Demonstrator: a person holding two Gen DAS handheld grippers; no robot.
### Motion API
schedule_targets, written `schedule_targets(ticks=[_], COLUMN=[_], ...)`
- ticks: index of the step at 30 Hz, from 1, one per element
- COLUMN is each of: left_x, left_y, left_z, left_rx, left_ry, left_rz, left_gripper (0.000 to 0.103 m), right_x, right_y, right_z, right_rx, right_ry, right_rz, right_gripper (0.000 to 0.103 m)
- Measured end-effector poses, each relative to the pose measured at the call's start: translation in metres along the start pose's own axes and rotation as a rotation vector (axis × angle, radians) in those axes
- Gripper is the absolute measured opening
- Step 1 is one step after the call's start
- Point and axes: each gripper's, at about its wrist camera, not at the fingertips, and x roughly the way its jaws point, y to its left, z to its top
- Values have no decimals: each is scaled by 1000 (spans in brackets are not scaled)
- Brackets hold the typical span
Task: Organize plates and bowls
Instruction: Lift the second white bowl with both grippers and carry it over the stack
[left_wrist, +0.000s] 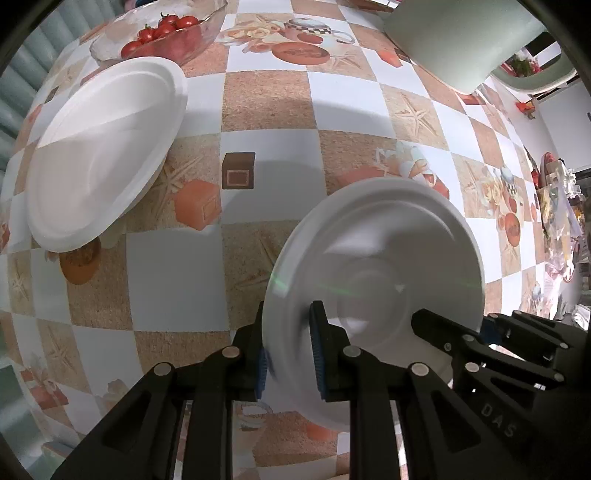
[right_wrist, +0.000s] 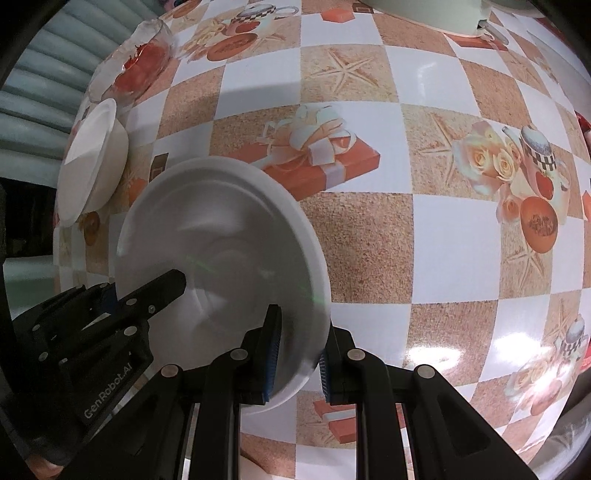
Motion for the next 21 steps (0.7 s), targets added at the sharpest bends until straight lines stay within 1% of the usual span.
schedule_targets(ticks=[1,6,13,16,18,21], left_x=[-1,2,9,10,10,13], left_y=[12,0,-12,-18,-19,-22], left_z=[2,-16,-31,-43,-45,-34], left_rx=[-3,31,40,58,66,54], left_ry=[2,8,22,2,-7,-2], left_rz=[-1,12,21,26,24,14], left_gripper=[22,23,23,22,22,21], right_x=[0,-3,3,5,8,8], right_y=[0,-4,-6,-6,-8,-10], right_z=[-2,-23,-69,-86,-93,-99], right_rx=[0,-6,-8,-6,-1,10], right_ry=[2,21,63,64,62,68], right_rz=[0,-2,9,6,5,11], right_gripper=[20,20,20,20,20,20])
